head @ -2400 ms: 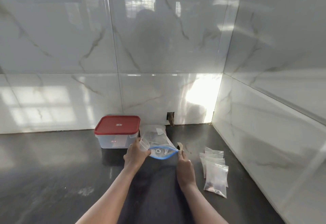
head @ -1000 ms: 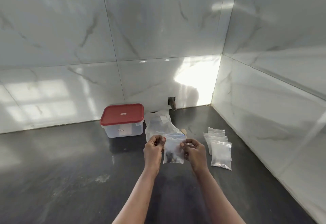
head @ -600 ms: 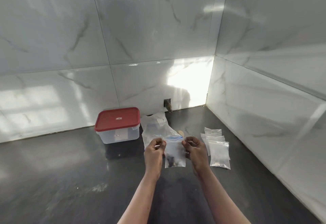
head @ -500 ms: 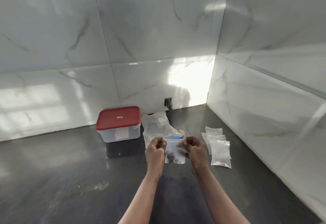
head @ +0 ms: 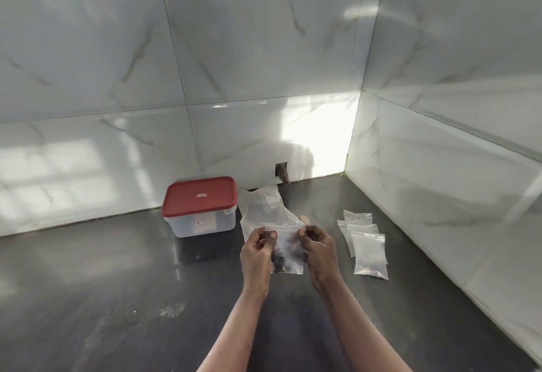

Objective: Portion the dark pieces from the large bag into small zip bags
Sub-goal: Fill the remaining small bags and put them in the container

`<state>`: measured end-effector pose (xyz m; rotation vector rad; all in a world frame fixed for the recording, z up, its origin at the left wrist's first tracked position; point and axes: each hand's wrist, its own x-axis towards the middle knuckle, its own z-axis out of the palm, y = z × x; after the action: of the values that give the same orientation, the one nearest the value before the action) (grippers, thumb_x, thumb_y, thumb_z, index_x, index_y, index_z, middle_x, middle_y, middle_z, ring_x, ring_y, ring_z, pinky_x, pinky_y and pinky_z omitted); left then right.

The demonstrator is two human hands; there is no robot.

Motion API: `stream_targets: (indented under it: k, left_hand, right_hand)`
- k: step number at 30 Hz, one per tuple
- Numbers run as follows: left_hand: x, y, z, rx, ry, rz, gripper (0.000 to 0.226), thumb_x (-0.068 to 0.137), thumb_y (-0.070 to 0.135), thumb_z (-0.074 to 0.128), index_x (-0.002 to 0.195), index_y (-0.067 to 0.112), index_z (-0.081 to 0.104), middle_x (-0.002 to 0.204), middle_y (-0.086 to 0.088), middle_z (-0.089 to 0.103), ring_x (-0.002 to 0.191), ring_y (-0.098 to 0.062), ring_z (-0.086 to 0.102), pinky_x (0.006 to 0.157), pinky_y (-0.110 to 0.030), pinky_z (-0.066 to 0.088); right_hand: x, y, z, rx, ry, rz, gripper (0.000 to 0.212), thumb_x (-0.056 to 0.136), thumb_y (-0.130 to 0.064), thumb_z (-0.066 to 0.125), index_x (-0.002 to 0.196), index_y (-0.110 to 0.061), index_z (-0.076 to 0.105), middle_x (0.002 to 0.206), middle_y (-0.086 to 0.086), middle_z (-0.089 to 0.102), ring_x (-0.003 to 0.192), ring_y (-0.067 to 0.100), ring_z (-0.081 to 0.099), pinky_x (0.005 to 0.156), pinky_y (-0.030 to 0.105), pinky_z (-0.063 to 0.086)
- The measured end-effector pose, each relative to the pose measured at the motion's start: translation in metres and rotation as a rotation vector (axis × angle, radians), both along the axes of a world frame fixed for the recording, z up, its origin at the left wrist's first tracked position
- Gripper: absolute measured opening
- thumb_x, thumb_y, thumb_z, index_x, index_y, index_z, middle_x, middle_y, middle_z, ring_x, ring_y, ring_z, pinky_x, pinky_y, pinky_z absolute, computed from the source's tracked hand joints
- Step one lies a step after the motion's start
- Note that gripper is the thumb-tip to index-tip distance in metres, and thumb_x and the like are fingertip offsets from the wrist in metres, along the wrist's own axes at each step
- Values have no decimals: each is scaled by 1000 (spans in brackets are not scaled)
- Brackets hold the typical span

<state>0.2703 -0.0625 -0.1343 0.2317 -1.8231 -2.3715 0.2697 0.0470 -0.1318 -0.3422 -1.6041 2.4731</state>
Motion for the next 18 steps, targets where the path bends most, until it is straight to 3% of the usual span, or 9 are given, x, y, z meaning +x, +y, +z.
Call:
stream_targets:
  k: [5,8,12,16,18]
  left_hand:
    - [0,0,-1,1,33,4,12,87,5,63,82,15,67,71,0,63,67,-11,56,67,-23,47]
    - [-2,0,0,-37,36,25,14,86,2,63,80,15,66,69,1,63,64,-12,55,62,-20,47]
    - [-1,2,1,-49,11,33,17,88,-1,59,79,14,62,64,-1,53,47,-10,43,40,-20,43]
    - [2,7,-2,4,2,18,10,91,4,58,82,9,60,68,-8,53,47,-10,43,39,-20,41]
    - [4,8,-3,35,19,3,7,90,8,59,85,4,61,68,-7,57,51,-10,49,46,-20,44]
  right_hand:
    - [-3,-3,2,27,33,20,27,88,5,58,69,-11,67,70,7,65,69,21,58,74,37,48]
    - [-3,-4,1,16,20,11,29,87,7,58,66,-11,66,69,7,64,72,23,56,74,38,47]
    - [-1,-6,2,-2,-20,-21,34,84,12,57,61,-12,63,65,6,62,66,21,56,67,32,48]
    - [-4,-7,-1,27,-57,-70,35,85,10,58,60,-13,65,70,10,63,70,23,57,70,34,49]
    - [-5,-7,-1,37,-54,-75,35,85,10,58,60,-13,66,72,12,63,73,23,57,71,34,49]
